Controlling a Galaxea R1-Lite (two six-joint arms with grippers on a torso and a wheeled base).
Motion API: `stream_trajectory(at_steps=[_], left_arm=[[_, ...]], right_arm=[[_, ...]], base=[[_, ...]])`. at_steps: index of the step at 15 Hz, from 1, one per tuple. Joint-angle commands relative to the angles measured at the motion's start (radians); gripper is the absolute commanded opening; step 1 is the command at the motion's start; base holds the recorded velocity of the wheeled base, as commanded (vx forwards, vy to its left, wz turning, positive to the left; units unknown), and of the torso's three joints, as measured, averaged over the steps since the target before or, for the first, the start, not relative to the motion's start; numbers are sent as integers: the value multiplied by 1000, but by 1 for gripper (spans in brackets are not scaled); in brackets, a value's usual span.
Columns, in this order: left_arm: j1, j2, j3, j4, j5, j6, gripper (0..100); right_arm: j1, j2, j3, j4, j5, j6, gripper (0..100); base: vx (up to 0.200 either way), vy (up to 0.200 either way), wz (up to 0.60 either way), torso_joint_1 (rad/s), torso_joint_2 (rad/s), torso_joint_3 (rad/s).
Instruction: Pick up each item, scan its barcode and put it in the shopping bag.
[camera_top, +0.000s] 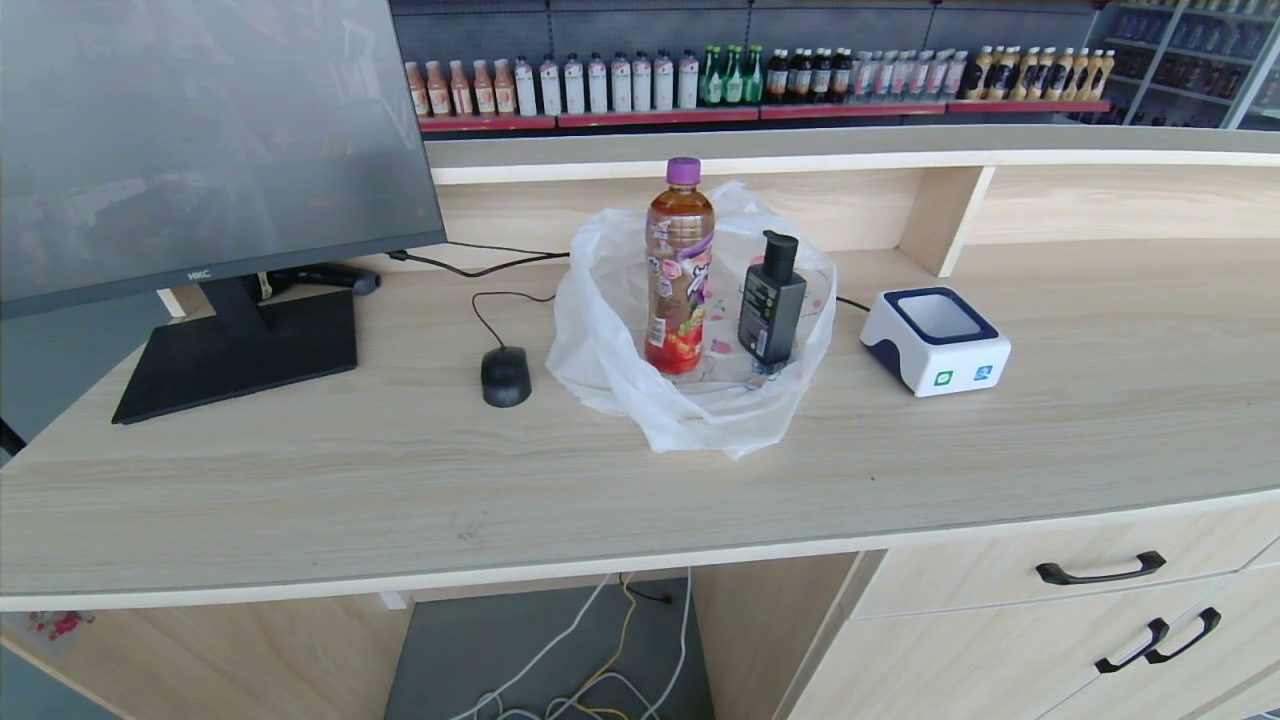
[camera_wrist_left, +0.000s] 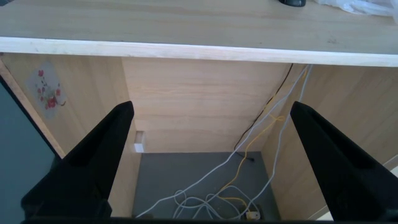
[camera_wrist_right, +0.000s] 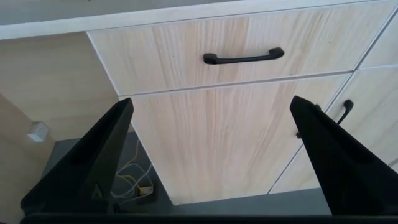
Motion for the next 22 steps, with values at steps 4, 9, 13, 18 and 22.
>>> stream_trajectory(at_steps=[4,9,13,18,22], left_arm=[[0,0,0,0,0,-3,100],[2,0,0,0,0,-6,100],[2,0,0,0,0,-4,100],[2,0,0,2,0,-10,100],[2,0,0,0,0,-13,100]], right_arm=[[-4,-44,0,0,0,0,100],[-4,-44,0,0,1,-3,100],[-4,-44,0,0,1,-3,100],[-4,-44,0,2,3,-17,100],[-4,-44,0,2,4,-24,100]], base=[[0,0,0,0,0,0],[-120,0,0,3,4,-1],[0,0,0,0,0,0],[0,-200,0,7,7,3],[0,-200,0,0,-2,5]])
